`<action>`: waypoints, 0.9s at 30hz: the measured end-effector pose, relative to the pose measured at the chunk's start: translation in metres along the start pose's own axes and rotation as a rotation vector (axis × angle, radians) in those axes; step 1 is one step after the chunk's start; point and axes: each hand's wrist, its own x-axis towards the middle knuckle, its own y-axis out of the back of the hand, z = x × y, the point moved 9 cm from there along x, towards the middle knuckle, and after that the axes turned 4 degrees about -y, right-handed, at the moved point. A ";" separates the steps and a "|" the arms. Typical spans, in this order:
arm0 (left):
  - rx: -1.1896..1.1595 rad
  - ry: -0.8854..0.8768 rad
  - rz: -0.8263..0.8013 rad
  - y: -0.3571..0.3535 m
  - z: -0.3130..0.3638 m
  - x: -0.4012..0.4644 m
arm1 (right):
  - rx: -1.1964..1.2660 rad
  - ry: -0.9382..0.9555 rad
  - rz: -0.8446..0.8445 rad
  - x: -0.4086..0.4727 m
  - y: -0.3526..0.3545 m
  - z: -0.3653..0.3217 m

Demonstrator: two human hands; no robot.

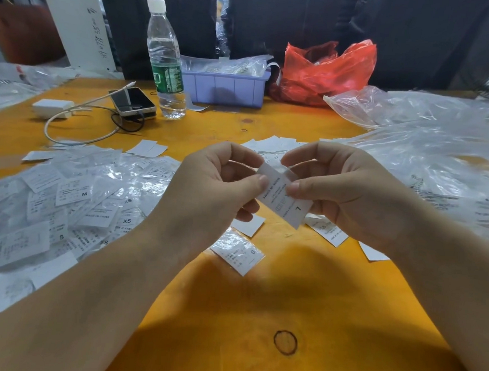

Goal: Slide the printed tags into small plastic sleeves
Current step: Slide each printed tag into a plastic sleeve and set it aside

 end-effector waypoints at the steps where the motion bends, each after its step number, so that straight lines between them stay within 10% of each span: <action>1: -0.001 0.001 -0.001 0.000 0.001 0.000 | -0.010 0.002 0.005 0.000 0.000 0.000; 27: 0.034 0.072 -0.071 -0.004 -0.008 0.002 | -0.073 0.029 0.012 0.001 0.003 0.000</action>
